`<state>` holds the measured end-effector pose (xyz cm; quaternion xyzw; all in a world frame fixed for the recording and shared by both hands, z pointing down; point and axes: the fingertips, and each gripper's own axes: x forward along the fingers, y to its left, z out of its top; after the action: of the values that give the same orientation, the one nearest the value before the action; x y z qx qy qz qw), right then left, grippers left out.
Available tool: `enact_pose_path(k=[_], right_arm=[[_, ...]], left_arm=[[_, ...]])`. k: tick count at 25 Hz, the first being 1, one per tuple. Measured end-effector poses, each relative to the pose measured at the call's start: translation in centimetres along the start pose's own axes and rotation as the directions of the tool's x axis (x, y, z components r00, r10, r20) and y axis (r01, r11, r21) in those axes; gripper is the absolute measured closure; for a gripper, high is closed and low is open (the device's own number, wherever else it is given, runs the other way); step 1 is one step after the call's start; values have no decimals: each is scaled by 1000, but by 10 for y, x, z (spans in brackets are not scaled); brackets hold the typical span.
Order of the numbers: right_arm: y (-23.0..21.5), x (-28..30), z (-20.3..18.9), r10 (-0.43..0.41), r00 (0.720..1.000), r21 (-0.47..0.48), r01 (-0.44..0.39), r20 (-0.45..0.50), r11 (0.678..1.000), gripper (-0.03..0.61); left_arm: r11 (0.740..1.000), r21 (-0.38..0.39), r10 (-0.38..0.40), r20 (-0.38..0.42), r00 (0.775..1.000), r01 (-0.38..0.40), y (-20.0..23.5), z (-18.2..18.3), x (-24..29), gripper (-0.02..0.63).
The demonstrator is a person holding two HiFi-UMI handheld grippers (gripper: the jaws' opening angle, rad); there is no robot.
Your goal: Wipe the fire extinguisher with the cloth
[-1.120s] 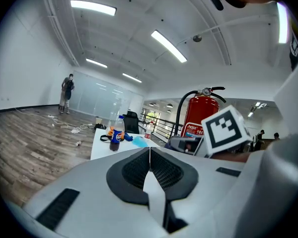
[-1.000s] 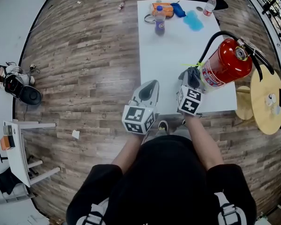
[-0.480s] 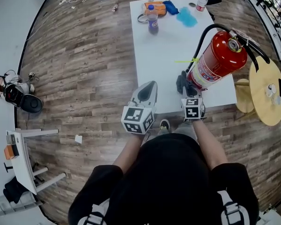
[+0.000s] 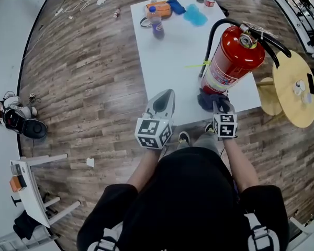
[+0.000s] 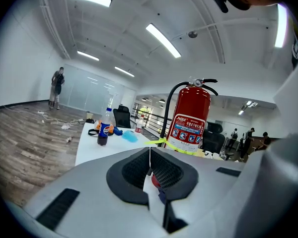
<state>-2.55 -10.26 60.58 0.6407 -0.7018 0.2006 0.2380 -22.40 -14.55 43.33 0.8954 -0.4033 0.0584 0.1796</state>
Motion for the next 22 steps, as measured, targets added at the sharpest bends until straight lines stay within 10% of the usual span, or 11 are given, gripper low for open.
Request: enact_pose_path(k=[6,11,14,19,22], right_arm=[[-44,-11,-1,-75,997,77,72,32,994,505],[-47,-59,61,-68,966,77,50,248,996,509],[-39,-103,125,-49,897,63,23,440,998,509],[-18,-193,259,4,698,-64,59,716,996,509],[-10,-218,305,-5,659,-94,115,752,989,509]], left_arm=[[999,18,-44,-26,999,44,-14,-5,12,591],[996,29,-78,-33,996,79,-29,-5,23,591],[994,33,-100,-31,994,101,-39,-3,30,591],[991,47,-125,-19,992,126,-53,4,36,590],[990,51,-134,-10,991,134,-59,9,38,591]])
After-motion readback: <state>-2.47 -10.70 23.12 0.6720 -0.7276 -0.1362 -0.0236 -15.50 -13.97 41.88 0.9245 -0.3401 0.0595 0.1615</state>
